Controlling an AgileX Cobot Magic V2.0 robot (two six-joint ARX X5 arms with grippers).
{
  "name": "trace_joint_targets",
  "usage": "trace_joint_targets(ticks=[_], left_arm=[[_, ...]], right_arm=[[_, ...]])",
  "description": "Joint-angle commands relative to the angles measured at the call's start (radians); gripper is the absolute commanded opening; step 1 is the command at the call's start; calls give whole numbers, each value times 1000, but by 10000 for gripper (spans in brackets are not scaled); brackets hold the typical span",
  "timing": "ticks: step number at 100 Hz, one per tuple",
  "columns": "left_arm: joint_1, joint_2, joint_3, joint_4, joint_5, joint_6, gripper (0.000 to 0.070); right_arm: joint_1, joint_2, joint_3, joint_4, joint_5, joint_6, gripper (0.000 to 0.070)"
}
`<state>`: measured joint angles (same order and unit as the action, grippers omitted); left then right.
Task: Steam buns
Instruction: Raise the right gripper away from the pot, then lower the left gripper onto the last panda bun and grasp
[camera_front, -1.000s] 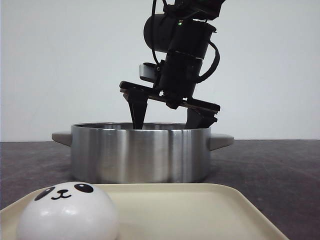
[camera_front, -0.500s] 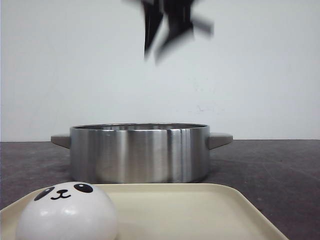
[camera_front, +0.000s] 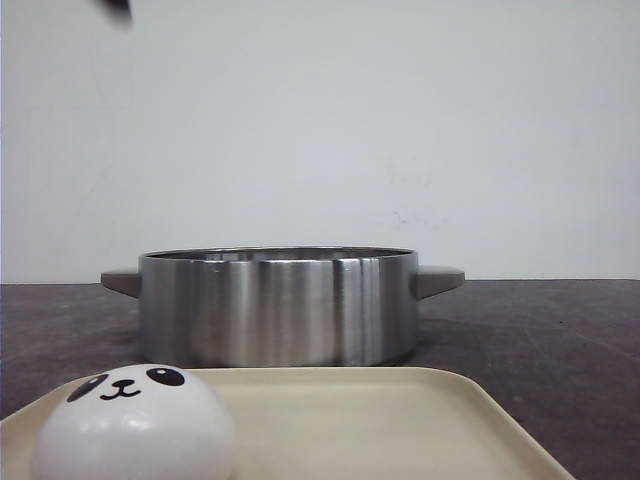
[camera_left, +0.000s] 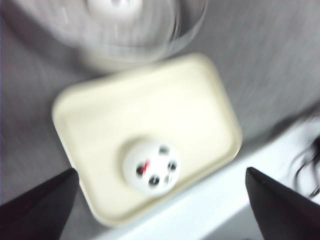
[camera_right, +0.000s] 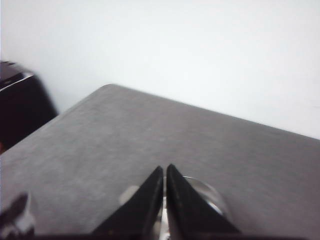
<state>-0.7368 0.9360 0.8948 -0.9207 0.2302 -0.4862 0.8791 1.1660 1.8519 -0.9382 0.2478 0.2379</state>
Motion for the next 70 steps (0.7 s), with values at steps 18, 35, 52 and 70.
trace_joint_targets(ticks=[18, 35, 52, 70], left_arm=[[-164, 165, -35, 121, -90, -112, 677], [-237, 287, -35, 144, -161, -217, 676], [-289, 385, -35, 159, -161, -216, 676], [-309, 473, -36, 209, -160, -231, 676]], right_arm=[[13, -32, 14, -84, 71, -10, 3], [13, -35, 14, -109, 70, -1, 3], [13, -35, 14, -111, 70, 13, 3], [13, -36, 14, -111, 69, 13, 3]])
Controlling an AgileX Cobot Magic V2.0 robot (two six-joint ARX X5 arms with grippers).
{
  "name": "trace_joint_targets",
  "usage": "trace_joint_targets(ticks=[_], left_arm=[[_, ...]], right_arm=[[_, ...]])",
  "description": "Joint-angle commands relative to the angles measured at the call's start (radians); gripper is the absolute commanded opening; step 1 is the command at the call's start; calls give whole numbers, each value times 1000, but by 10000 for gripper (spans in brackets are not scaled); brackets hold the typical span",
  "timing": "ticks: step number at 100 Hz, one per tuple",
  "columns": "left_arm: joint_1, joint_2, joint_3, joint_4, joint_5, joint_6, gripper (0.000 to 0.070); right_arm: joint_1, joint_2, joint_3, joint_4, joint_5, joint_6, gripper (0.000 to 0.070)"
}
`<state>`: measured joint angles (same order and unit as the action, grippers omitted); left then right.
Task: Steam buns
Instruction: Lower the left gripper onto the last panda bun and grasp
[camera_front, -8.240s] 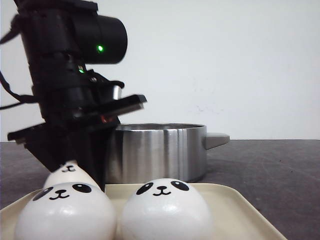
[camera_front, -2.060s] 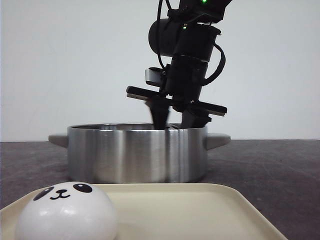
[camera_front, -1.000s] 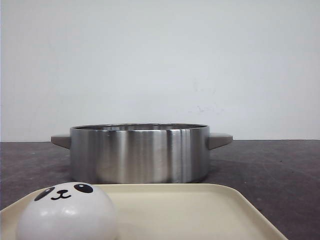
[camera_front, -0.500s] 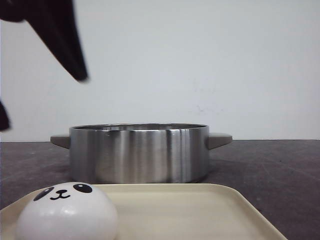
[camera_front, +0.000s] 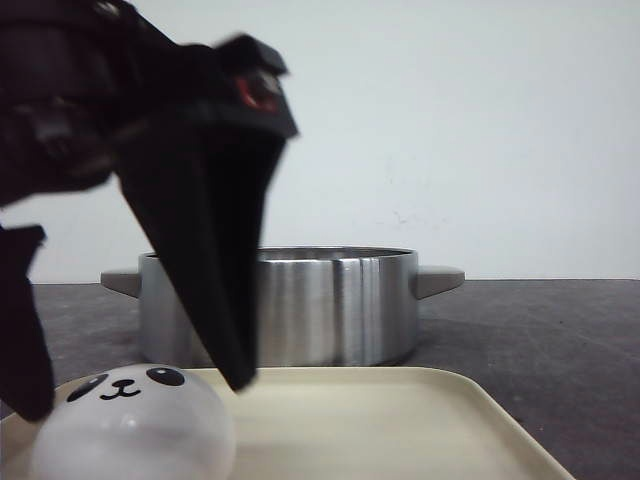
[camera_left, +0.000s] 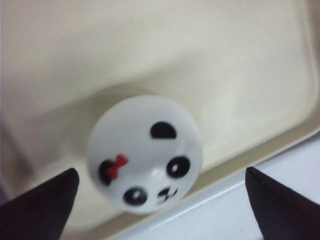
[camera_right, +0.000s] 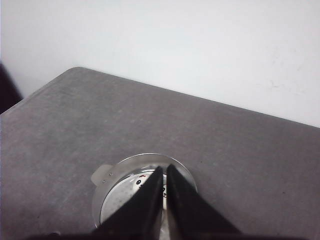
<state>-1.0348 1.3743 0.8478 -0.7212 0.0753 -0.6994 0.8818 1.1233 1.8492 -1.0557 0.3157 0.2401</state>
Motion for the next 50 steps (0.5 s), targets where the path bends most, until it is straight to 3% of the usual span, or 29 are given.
trace_joint_targets(ticks=[1, 18, 24, 38, 44, 50], left_arm=[[-11, 40, 11, 11, -5, -19, 676], [-11, 99, 11, 11, -6, -18, 648], [-11, 106, 11, 11, -6, -14, 516], [-13, 103, 11, 11, -34, -6, 102], [-13, 102, 11, 10, -41, 6, 0], [-13, 98, 11, 11, -52, 7, 0]], right_arm=[[10, 6, 17, 6, 1, 11, 3], [10, 6, 17, -3, 0, 11, 3], [10, 6, 17, -10, 0, 10, 3], [10, 6, 17, -24, 0, 10, 3], [10, 6, 17, -26, 0, 11, 3], [10, 6, 17, -26, 0, 10, 3]])
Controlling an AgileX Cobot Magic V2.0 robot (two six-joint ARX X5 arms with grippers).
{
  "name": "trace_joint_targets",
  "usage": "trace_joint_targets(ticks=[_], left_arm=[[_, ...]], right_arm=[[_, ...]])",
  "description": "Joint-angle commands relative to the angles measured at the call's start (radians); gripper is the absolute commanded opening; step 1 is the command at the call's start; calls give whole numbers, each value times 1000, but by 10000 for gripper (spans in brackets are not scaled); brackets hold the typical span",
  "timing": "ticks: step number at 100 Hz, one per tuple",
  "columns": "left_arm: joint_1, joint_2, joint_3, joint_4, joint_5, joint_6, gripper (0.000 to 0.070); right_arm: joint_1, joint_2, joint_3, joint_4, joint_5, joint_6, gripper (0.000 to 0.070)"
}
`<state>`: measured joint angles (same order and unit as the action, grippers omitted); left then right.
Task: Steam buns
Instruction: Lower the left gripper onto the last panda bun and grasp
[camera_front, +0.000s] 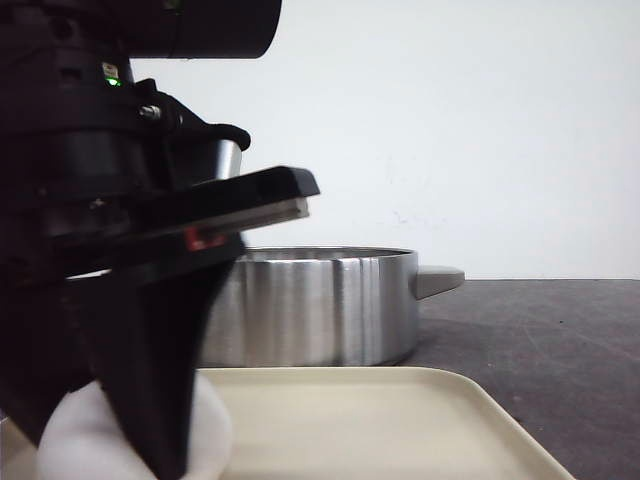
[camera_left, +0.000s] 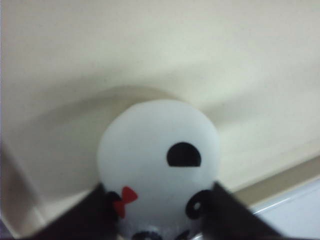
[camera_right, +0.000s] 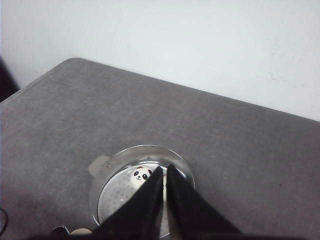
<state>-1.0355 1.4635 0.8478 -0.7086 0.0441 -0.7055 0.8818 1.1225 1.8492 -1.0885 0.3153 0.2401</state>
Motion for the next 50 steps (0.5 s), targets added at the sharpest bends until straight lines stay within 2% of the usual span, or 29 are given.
trace_joint_targets(ticks=[1, 31, 50], left_arm=[[-12, 8, 11, -2, -22, 13, 0], [-34, -143, 67, -15, -26, 74, 0], [-34, -267, 219, -19, -45, 209, 0]], right_arm=[[10, 7, 17, 7, 0, 11, 3], [10, 8, 17, 7, 0, 11, 3], [10, 8, 17, 9, 0, 11, 3]])
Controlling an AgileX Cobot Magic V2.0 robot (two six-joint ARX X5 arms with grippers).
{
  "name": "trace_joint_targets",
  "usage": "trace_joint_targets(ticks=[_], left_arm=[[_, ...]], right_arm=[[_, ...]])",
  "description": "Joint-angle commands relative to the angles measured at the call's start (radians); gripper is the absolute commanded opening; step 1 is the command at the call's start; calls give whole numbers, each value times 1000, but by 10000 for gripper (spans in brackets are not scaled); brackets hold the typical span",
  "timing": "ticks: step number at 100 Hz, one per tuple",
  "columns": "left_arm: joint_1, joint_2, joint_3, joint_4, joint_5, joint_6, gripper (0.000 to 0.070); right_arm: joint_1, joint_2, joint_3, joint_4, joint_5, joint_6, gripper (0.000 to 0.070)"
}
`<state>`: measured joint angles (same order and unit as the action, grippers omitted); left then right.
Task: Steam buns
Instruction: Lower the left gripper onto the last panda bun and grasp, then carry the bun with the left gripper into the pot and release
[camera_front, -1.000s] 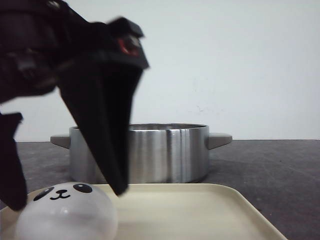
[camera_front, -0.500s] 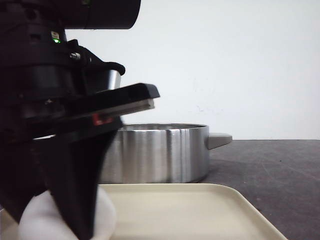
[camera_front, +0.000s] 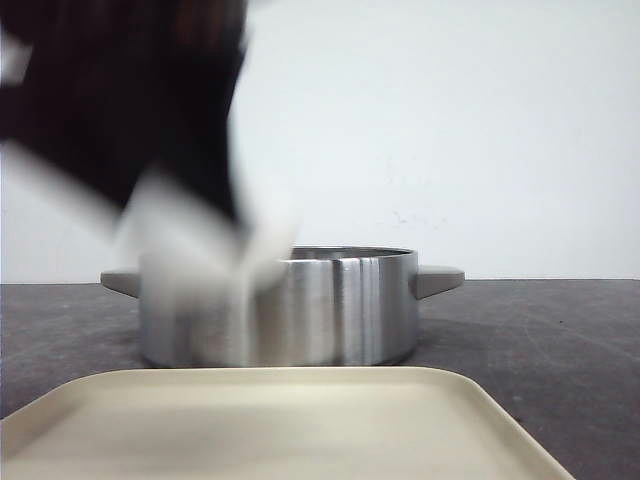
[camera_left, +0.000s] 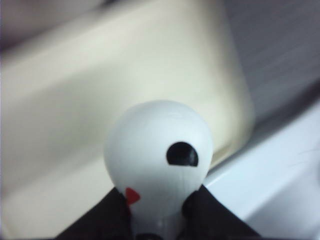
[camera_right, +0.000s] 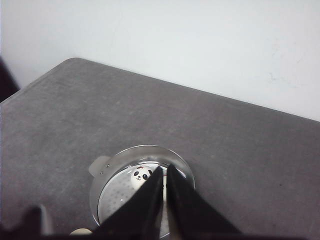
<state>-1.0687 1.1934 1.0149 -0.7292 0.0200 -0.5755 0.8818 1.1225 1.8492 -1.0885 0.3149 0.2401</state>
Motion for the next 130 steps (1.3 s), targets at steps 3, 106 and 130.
trace_joint_targets(ticks=[3, 106, 130], left_arm=[[11, 2, 81, -5, -23, 95, 0], [500, 620, 372, -3, -24, 478, 0], [501, 625, 372, 14, -24, 478, 302]], right_arm=[[10, 8, 17, 10, 0, 11, 3], [11, 14, 15, -105, 2, 88, 3], [11, 14, 15, -106, 2, 101, 3]])
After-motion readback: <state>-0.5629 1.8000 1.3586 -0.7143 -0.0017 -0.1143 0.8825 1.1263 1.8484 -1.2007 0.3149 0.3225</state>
